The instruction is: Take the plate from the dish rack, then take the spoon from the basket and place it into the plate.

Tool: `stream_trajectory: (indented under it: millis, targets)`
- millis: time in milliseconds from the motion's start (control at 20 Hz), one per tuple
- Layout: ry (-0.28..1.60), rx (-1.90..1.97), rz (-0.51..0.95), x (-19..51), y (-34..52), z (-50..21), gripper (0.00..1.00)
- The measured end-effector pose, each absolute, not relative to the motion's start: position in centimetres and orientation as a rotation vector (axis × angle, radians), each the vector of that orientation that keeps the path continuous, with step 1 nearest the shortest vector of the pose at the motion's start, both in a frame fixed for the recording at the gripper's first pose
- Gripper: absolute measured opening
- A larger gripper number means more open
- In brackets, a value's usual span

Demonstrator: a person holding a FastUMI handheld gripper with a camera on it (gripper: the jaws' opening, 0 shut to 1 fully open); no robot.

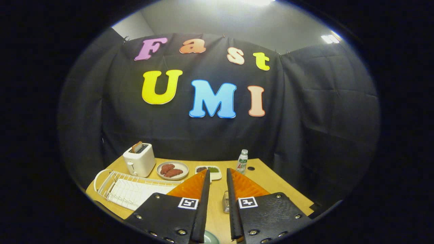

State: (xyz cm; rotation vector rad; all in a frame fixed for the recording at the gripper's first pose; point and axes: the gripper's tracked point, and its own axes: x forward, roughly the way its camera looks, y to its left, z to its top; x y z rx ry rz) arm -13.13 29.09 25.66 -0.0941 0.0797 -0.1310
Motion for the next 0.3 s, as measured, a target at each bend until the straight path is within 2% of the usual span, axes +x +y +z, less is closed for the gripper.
stream_trajectory:
  millis: [100,250,300]
  targets:
    - [-0.015,-0.141,-0.142,-12.7,27.4,29.4,0.29]
    - [-0.126,-0.186,-0.168,-12.1,25.6,33.0,0.99]
    - [-0.139,-0.184,-0.150,-11.7,25.5,33.4,0.97]
